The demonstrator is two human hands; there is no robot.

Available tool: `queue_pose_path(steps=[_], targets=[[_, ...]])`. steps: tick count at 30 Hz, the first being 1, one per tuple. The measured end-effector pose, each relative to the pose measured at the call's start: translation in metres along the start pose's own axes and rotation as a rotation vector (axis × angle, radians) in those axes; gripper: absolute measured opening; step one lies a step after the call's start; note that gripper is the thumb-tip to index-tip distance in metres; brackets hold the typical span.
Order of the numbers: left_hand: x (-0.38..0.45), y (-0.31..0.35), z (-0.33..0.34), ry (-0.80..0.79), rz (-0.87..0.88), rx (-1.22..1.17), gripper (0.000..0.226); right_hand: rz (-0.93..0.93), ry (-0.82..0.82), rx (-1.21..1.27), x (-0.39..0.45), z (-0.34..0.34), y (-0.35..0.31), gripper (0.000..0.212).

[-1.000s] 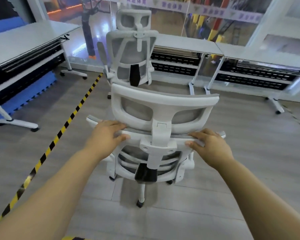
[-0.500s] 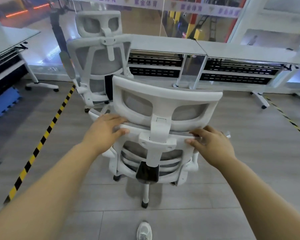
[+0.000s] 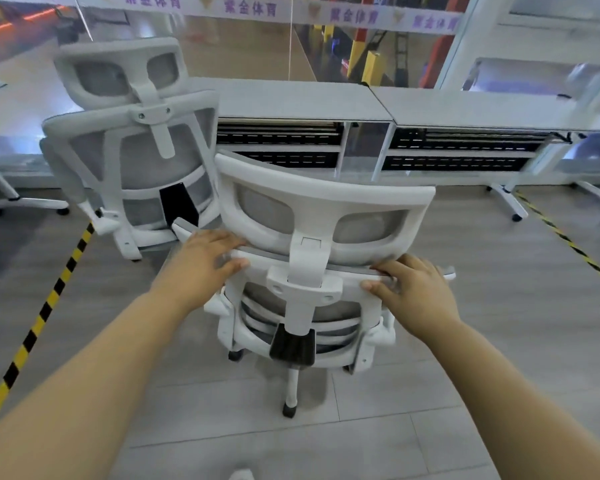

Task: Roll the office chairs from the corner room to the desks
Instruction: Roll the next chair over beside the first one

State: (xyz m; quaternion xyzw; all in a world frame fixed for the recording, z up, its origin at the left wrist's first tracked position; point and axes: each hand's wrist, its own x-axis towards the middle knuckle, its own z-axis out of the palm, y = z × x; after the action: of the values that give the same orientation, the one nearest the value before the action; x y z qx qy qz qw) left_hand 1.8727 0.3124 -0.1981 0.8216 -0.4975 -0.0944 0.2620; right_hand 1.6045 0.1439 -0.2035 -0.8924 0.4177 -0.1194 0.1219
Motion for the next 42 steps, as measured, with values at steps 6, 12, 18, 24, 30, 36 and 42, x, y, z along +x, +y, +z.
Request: queue_pose_path(steps=[6,12,18,24,30,36,42], targets=[[0.102,-0.014,0.017,-0.011,0.044,-0.024,0.042,0.049,-0.02,-0.004,0.089,0.0,0.017,0.04],[0.203,-0.02,0.023,-0.039,0.084,-0.023,0.043,0.117,-0.03,0.032,0.18,0.002,0.029,0.038],[0.298,-0.031,0.025,-0.084,0.115,0.011,0.045,0.145,-0.028,0.035,0.268,0.009,0.036,0.039],[0.372,-0.041,0.028,-0.079,0.103,0.029,0.045,0.143,-0.036,0.027,0.347,0.017,0.045,0.041],[0.442,-0.049,0.032,-0.058,0.087,0.046,0.043,0.118,-0.04,0.037,0.423,0.025,0.056,0.044],[0.49,-0.051,0.034,-0.017,0.047,0.05,0.043,0.061,-0.043,0.022,0.484,0.028,0.061,0.042],[0.526,-0.056,0.034,-0.017,0.023,0.09,0.043,0.019,-0.065,-0.009,0.528,0.03,0.065,0.041]])
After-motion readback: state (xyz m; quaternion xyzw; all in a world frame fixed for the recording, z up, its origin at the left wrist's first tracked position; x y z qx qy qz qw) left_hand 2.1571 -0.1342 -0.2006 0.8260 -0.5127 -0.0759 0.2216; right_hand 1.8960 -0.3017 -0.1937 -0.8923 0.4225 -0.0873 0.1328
